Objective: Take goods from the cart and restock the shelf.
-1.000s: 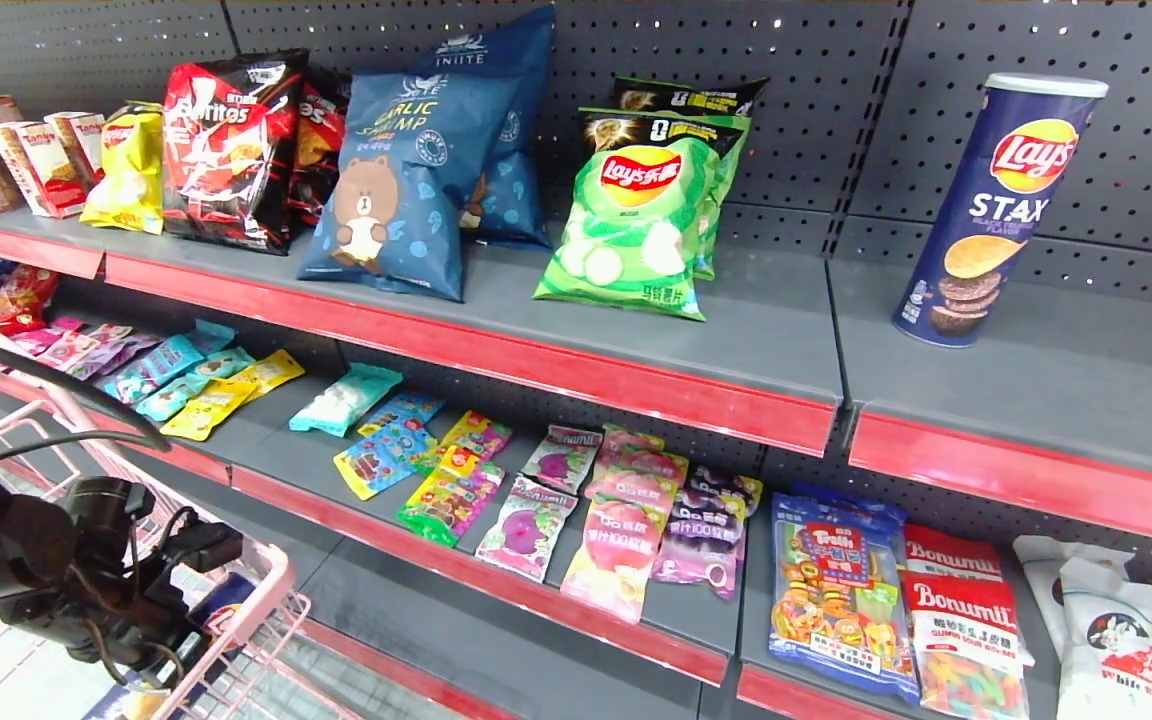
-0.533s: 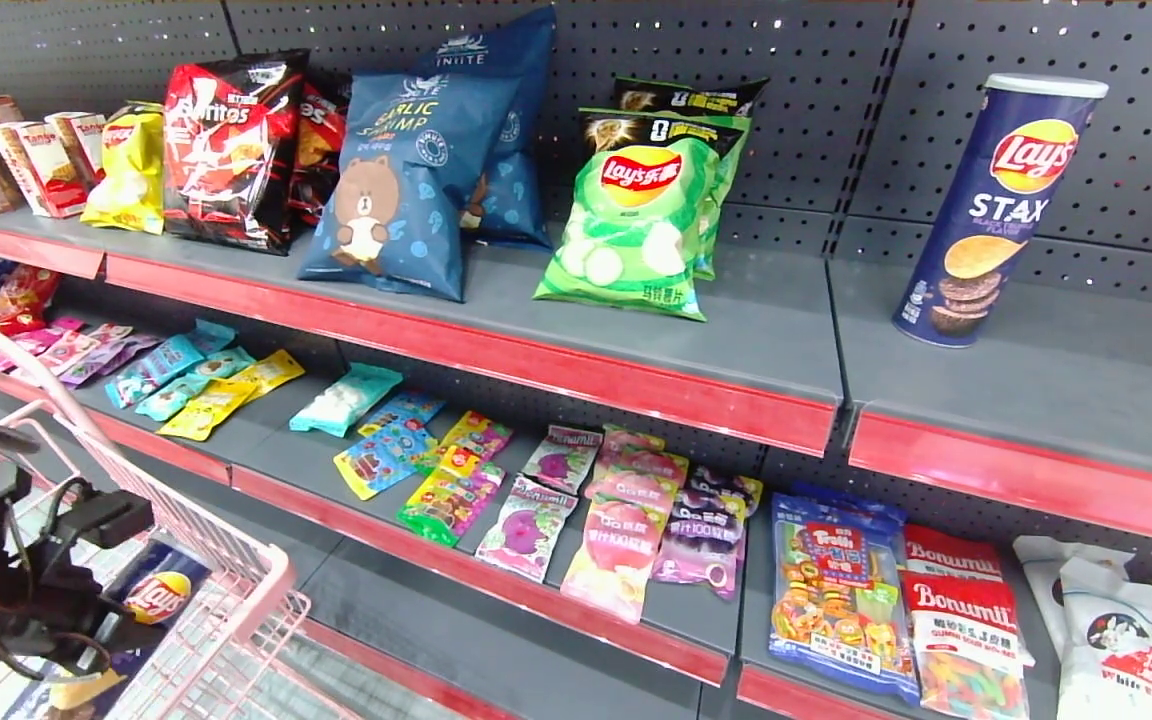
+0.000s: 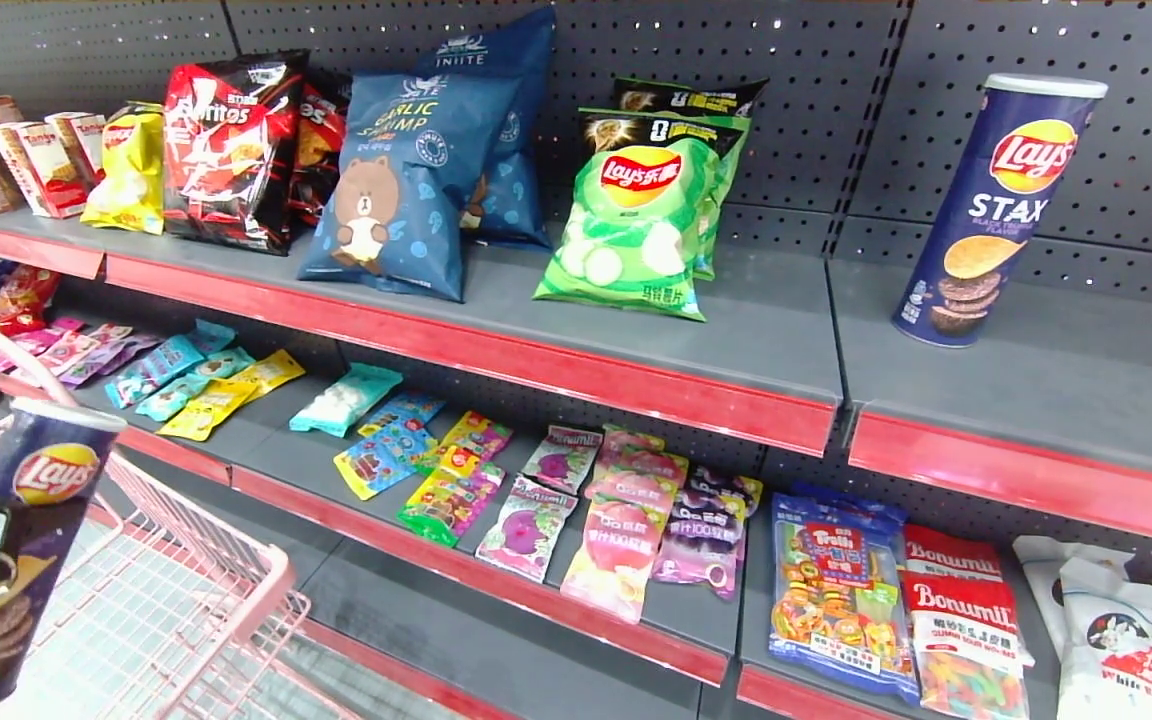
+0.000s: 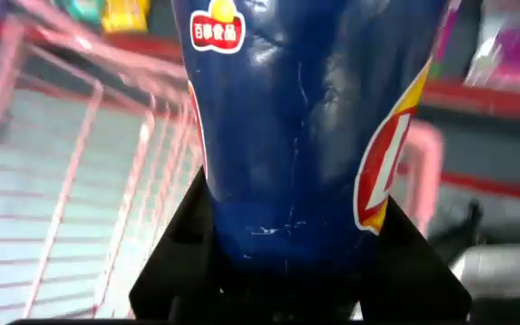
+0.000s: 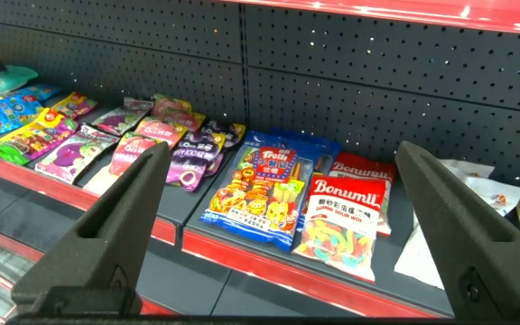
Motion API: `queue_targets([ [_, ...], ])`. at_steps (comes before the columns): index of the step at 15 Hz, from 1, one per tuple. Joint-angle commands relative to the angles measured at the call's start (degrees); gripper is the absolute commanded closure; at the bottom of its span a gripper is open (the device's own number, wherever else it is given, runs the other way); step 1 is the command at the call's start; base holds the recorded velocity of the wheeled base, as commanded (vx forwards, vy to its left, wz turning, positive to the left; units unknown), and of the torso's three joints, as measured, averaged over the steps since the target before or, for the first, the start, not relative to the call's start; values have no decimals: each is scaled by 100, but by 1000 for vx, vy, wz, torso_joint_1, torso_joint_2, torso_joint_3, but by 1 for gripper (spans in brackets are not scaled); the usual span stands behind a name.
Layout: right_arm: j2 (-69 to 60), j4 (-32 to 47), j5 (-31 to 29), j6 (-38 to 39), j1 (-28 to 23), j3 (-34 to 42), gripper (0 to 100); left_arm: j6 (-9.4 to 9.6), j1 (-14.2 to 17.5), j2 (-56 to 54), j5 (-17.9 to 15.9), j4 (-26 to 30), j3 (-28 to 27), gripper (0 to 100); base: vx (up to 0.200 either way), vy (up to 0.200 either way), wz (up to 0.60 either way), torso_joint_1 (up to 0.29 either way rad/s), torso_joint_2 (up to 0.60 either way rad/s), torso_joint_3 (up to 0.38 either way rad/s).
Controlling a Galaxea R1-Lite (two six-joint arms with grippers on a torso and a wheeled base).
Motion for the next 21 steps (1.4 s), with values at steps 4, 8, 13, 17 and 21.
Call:
queue_targets([
  [4, -1, -1, 5, -8, 1, 0, 0, -1401, -1291, -1745, -58, -15, -789, 100, 0, 0, 0, 0, 0, 0],
  [8, -1, -1, 5, 1, 1, 0, 0, -1612, -1906, -1956, -137, -85, -745, 100, 0, 0, 0, 0, 0, 0],
  [13, -1, -1, 5, 1, 1, 0, 0, -1568, -1959, -2044, -137, -85, -648, 100, 0, 0, 0, 0, 0, 0],
  [17, -1, -1, 5, -8, 1, 0, 0, -1524, -1959, -2088, -137, -85, -648, 100, 0, 0, 0, 73, -162, -90],
  [21, -1, -1, 5, -8, 1, 0, 0, -1480, -1968, -2088, -137, -85, -640, 100, 0, 0, 0, 233, -520, -292],
])
